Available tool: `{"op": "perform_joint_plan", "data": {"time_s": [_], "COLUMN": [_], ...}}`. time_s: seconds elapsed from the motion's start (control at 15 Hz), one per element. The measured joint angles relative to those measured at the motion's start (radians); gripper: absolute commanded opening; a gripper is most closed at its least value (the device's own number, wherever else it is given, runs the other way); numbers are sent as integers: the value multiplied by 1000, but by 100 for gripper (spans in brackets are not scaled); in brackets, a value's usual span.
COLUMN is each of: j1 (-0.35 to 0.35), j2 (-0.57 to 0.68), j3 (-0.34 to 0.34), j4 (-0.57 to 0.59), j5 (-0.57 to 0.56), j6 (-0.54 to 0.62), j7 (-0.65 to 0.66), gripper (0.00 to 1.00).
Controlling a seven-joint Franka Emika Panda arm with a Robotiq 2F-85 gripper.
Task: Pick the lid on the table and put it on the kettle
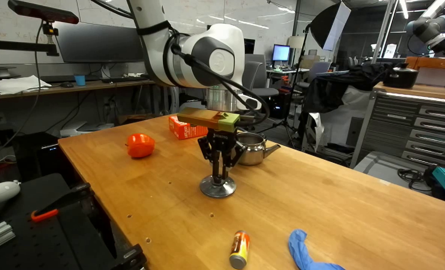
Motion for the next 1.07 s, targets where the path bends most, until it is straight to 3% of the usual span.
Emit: {"op": "perform_joint_plan", "data": {"time_s": [0.53, 1.07], "j1": [-2, -15], "j2": [-3, -54], "j3": [0, 7], "j4": [18, 137], "j5": [-6, 74], "j6": [-16, -191], "j7": [7, 6], "gripper": [7, 7]}}
